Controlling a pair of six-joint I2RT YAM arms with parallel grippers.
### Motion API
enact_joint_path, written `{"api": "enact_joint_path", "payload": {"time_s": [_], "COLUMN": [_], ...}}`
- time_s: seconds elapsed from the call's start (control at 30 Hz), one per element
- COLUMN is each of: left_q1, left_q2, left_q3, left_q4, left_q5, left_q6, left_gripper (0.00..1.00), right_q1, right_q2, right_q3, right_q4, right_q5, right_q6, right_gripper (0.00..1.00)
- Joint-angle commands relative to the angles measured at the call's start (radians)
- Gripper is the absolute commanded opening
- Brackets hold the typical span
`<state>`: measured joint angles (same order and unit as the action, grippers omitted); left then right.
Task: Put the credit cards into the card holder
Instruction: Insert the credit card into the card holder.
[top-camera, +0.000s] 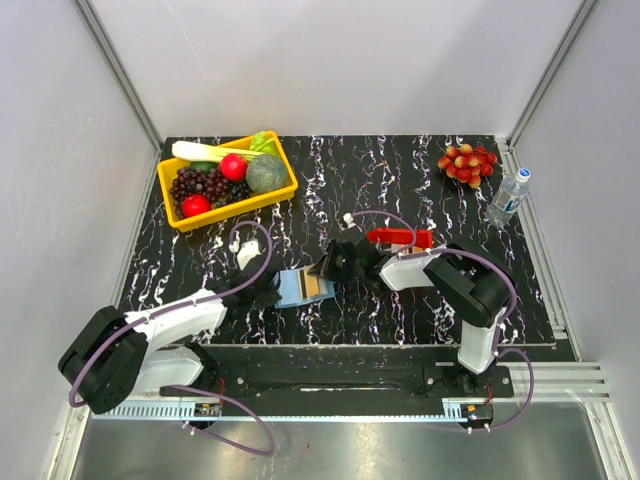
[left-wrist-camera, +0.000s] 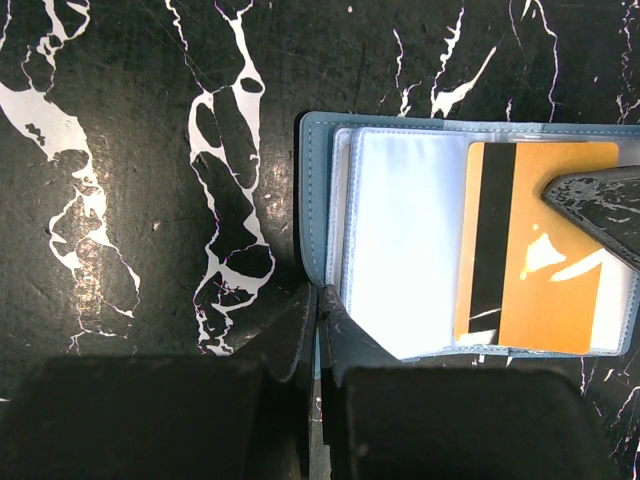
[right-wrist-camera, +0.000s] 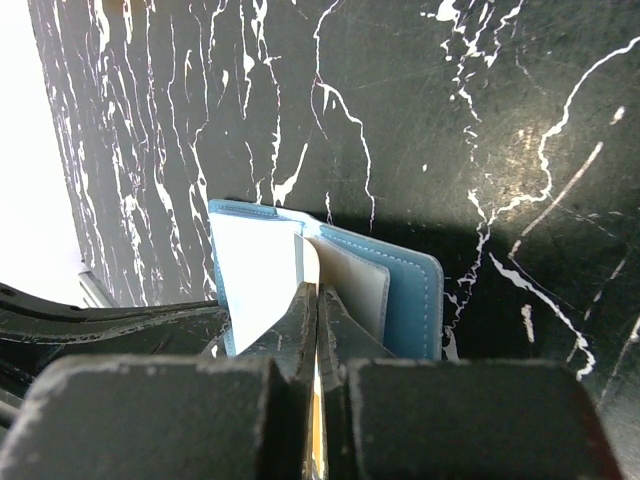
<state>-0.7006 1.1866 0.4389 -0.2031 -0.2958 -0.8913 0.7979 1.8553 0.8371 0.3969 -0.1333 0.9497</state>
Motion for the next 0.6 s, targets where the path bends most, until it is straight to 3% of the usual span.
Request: {"api": "enact_joint_path", "payload": {"time_s": [0.0, 0.57], "left_q1": [-0.002, -0.002], "left_q2": [0.045, 0.067], "left_q3": [-0.014, -0.022], "left_q4": [-0.064, -0.038], "left_q5": [0.026, 0.043], "left_q6": [0.012, -0.023], "left_gripper": [0.0, 0.0], "right_q1": [0.009, 0.122], "right_q2": [0.053, 0.07], "right_q3": [-0.024, -0.136], "right_q4": [-0.007, 0.135], "right_q5": [-0.029, 0.097], "right_q6": [0.007, 0.129], "right_gripper": [0.0, 0.0]}}
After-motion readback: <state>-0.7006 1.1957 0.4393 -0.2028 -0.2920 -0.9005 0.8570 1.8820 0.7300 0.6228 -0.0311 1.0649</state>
